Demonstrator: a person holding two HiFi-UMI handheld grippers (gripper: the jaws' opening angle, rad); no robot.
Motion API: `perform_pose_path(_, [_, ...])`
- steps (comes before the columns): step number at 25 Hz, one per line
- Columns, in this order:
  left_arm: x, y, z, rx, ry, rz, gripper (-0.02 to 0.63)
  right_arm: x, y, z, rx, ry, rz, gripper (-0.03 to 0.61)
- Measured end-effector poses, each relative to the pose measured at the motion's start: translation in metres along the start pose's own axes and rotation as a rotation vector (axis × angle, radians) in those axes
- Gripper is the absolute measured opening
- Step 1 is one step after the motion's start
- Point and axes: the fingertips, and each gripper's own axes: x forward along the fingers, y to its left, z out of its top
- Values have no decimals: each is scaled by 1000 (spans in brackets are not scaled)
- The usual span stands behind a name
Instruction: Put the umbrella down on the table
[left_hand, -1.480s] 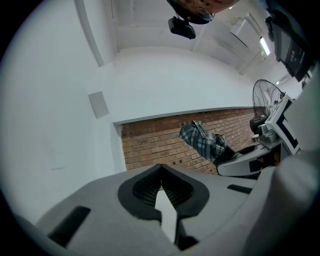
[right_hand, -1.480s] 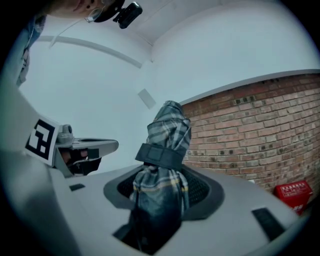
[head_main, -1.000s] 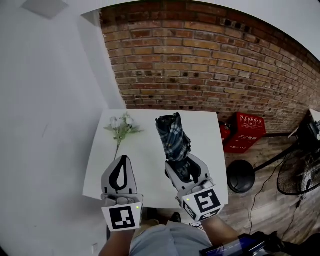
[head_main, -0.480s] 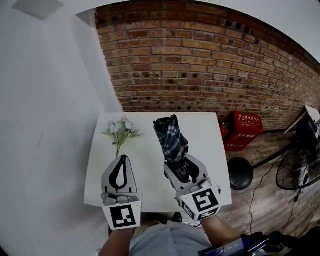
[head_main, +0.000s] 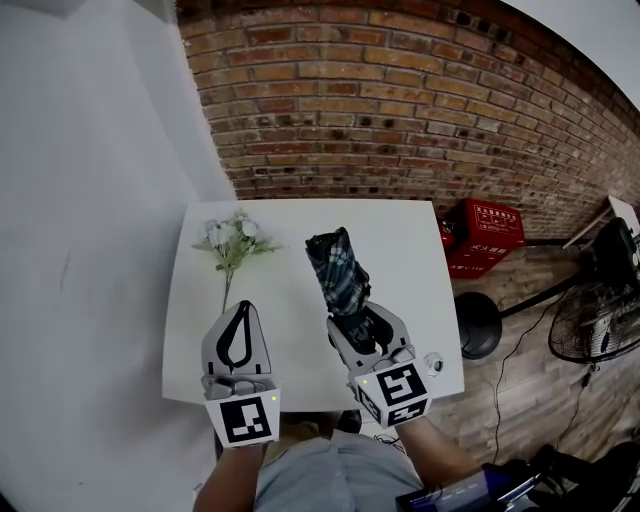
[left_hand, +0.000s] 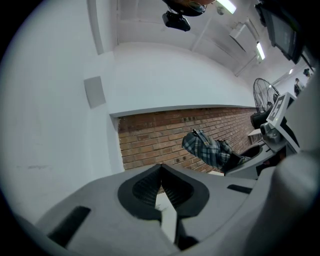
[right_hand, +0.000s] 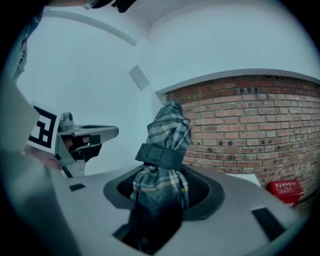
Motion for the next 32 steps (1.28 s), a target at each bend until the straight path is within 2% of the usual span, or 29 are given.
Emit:
perform_pose_path(3, [3, 0, -15, 7, -1, -6, 9, 6, -1, -17, 7, 35, -6, 208])
perform_pose_path(7, [6, -5, -34, 55, -5, -17, 9, 10, -2, -35, 13, 74, -12, 209])
perform_pose_path(13, [10, -14, -59, 66, 17, -40, 9, 14, -6, -53, 24, 122, -22, 207])
perform_pose_path(32, [29, -23, -96, 69, 44, -68, 9, 34, -25, -121, 40, 286, -43, 209])
